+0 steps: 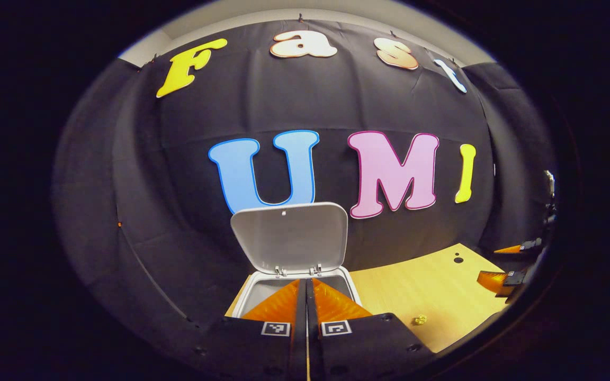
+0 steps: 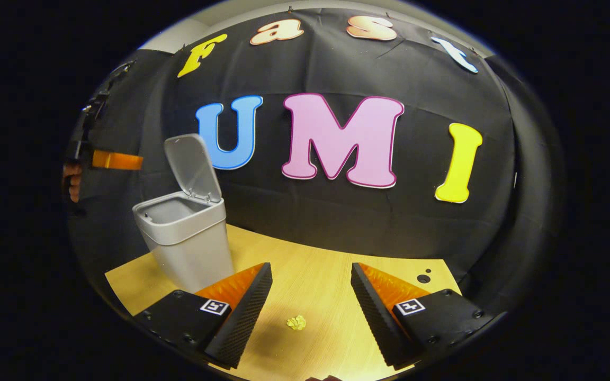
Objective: Press the lid of the desktop garbage bin to open it, pick up the crumpled paper on the desktop and throw it into the bin, then pick up the pop can on the desktop and drop it into the bin, and finally close the garbage bin lid.
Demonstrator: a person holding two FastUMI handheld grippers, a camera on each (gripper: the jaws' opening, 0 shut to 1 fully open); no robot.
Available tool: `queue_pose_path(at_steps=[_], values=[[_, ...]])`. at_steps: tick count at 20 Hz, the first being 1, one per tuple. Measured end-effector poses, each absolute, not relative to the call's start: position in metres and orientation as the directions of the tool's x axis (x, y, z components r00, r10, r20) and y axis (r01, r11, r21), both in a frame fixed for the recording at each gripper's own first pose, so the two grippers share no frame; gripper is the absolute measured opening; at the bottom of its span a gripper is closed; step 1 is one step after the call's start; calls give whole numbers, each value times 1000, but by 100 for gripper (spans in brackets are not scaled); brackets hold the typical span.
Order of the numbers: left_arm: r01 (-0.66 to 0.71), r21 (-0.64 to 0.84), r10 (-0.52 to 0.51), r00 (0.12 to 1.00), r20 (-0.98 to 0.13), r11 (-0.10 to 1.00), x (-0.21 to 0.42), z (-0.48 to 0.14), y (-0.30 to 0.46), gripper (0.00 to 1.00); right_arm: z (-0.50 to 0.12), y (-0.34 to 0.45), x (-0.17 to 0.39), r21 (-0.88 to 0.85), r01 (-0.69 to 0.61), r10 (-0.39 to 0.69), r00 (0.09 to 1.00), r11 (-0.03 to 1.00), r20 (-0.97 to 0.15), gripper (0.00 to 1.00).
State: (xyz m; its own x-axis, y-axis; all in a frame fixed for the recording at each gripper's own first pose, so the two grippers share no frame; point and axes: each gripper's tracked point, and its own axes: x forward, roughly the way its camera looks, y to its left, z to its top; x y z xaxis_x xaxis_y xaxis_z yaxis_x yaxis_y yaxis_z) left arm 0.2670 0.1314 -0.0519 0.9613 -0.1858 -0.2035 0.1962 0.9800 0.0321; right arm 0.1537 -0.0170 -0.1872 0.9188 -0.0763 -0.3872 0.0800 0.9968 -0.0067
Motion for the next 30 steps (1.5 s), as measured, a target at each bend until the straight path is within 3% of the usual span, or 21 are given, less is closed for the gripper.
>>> queue_pose_path(at_steps=[8, 13, 15, 16, 20, 26, 28, 29, 30], values=[[189, 64, -180, 975, -128, 980, 212, -12, 132, 8, -281, -3, 177, 5, 3, 0, 837, 1000, -548, 98], [202, 18, -199, 974, -109, 979, 178, -4, 123, 18, -360, 1, 179, 16, -21, 26, 722, 1000, -691, 98], [203, -7, -203, 974, -104, 979, 165, -2, 123, 25, -392, 6, 174, 60, 2, 44, 655, 998, -754, 98], [188, -5, -188, 977, -103, 982, 161, -2, 127, 43, -405, 7, 175, 78, 19, 48, 633, 997, -772, 99], [167, 28, -164, 982, -95, 986, 146, 3, 125, 97, -445, 5, 175, 62, 34, 32, 556, 998, -831, 99], [123, 23, -120, 986, -118, 992, 134, -9, 135, 96, -475, 6, 159, 51, 27, 32, 468, 998, -883, 96], [125, 11, -123, 983, -133, 992, 133, -15, 135, 96, -473, 4, 161, 62, 33, 39, 473, 998, -880, 36], [126, 5, -124, 983, -138, 992, 134, -19, 134, 96, -470, 6, 162, 80, 40, 52, 472, 996, -880, 21], [126, -2, -125, 982, -141, 992, 135, -21, 134, 96, -467, 5, 162, 85, 39, 56, 476, 996, -878, 32]])
